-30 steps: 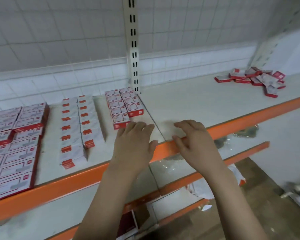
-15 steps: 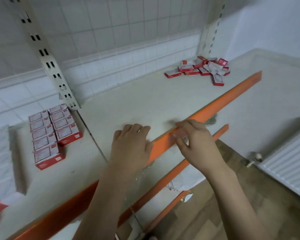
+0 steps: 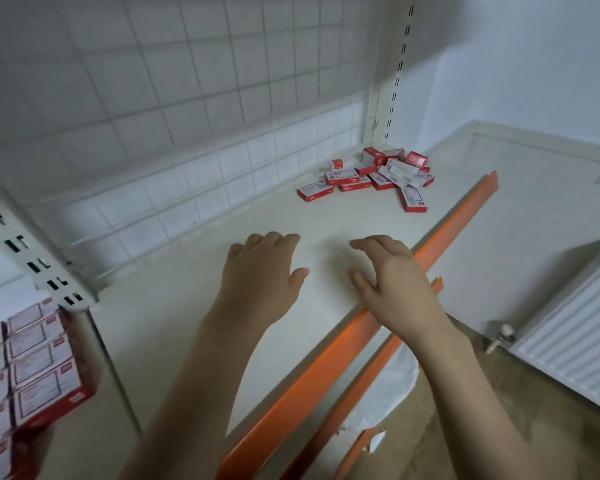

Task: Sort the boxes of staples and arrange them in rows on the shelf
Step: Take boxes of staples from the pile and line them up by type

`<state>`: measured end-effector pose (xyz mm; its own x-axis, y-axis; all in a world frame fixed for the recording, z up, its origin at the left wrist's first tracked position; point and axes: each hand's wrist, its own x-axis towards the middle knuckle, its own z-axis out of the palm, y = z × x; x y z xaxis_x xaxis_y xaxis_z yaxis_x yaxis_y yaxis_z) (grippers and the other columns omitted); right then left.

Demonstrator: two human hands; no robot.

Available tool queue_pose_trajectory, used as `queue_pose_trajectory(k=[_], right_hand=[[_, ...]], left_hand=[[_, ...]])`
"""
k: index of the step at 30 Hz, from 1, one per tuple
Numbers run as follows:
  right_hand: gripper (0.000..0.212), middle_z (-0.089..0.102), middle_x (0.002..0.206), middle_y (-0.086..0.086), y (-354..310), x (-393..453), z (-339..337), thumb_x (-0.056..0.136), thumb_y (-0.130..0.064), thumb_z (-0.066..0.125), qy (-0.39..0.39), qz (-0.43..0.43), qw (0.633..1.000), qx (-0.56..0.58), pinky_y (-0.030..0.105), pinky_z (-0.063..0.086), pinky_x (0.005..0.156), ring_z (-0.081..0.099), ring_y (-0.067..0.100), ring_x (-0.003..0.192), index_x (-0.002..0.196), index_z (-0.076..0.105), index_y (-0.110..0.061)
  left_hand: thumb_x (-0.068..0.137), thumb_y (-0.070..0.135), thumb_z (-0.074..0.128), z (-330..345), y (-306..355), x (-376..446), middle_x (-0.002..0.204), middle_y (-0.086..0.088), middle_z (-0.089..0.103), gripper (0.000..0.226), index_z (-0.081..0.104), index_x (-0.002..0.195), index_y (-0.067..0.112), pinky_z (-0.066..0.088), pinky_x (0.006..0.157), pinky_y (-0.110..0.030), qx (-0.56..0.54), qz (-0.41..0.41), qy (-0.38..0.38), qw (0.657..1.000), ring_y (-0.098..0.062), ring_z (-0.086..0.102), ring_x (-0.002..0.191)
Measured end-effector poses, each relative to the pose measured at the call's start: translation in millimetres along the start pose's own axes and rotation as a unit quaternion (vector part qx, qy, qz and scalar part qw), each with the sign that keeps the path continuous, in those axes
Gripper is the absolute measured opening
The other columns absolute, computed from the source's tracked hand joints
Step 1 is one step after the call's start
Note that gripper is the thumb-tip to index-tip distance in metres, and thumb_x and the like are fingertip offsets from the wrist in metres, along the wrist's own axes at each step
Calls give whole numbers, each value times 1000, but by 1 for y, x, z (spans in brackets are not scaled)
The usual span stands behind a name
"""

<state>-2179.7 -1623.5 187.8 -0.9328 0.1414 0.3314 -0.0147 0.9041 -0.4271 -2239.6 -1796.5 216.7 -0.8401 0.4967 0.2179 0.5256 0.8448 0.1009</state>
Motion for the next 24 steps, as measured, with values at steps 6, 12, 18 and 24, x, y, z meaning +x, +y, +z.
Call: queue_pose_trajectory(k=[6,12,18,24], right_hand=[[41,52,128,6,35,34,0,90,-22,54,-15,-2,1000,-11,23,30,98,43,23,121,130,50,-12],[42,52,127,8,78,69,-11,90,-22,55,-38,-17,999,-26,30,35,100,45,27,120,130,50,-10],[42,53,125,8,119,97,-19,90,-21,55,-49,-52,997,-36,32,37,101,48,27,116,130,51,-10],[38,57,117,11,152,113,-18,86,-18,59,-51,-87,994,-36,37,43,96,52,31,110,122,56,-7]], left_hand=[[95,44,41,24,13,60,142,-6,38,67,14,147,11,31,102,-37,20,-26,-54,998,-24,35,130],[92,43,48,55,22,144,135,-9,44,59,31,138,10,37,97,-39,26,-57,-72,995,-27,41,123],[88,56,47,89,21,205,142,-8,37,74,26,141,9,33,102,-41,-8,-105,-71,992,-28,36,128],[93,40,46,102,16,233,113,-7,58,35,50,114,12,45,86,-38,-49,-129,-39,990,-25,54,103]])
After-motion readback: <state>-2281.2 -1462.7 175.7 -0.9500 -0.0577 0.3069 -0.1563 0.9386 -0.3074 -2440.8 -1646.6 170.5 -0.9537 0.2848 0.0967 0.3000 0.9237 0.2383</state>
